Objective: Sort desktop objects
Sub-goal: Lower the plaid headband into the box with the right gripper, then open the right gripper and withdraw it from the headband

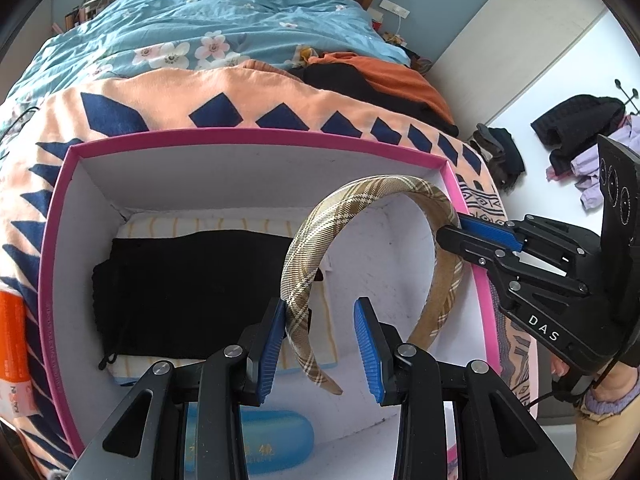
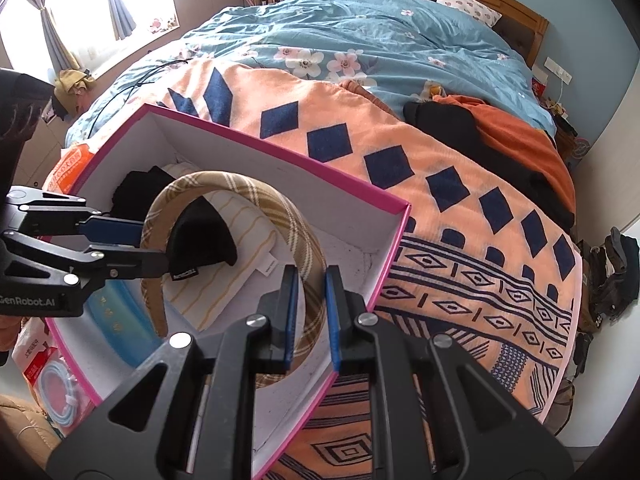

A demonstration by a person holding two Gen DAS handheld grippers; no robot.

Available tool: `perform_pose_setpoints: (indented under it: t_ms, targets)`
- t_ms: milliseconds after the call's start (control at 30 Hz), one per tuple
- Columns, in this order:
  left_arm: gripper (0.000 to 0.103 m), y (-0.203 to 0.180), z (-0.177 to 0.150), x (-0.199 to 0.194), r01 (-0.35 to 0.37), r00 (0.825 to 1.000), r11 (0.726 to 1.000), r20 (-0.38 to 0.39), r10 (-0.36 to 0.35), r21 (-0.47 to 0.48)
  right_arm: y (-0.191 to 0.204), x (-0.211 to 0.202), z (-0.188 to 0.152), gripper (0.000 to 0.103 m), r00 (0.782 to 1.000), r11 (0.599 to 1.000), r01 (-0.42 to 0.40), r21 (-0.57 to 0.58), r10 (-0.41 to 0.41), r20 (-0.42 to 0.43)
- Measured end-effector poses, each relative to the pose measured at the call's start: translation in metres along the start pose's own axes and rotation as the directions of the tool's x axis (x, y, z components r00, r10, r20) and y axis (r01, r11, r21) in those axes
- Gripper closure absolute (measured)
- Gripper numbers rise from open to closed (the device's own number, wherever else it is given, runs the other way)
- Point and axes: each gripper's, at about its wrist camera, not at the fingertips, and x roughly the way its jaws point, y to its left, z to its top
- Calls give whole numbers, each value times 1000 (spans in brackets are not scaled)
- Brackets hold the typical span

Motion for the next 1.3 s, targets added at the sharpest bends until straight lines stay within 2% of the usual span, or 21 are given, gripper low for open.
perform_pose_setpoints:
  t_ms: [333,733,1000,1300]
  targets:
    - [68,3,2,18,-19,999,1000,-37,19,-5,-2,25,5,88,997,999,37,-25,-38,-62]
    - [68,4,4,29,-27,997,1000,-68,27,-5,5,40,14,88,992,992,101,-73,-107,-73]
    - [68,-3,4,35,-25,996,1000,-84,26,14,6,39,10,88,995,996,70,-55,-74,-73]
    - [68,-4,5,42,-28,995,1000,-99,28,3,4,14,-4,85,999,999,35,11,-35,-17]
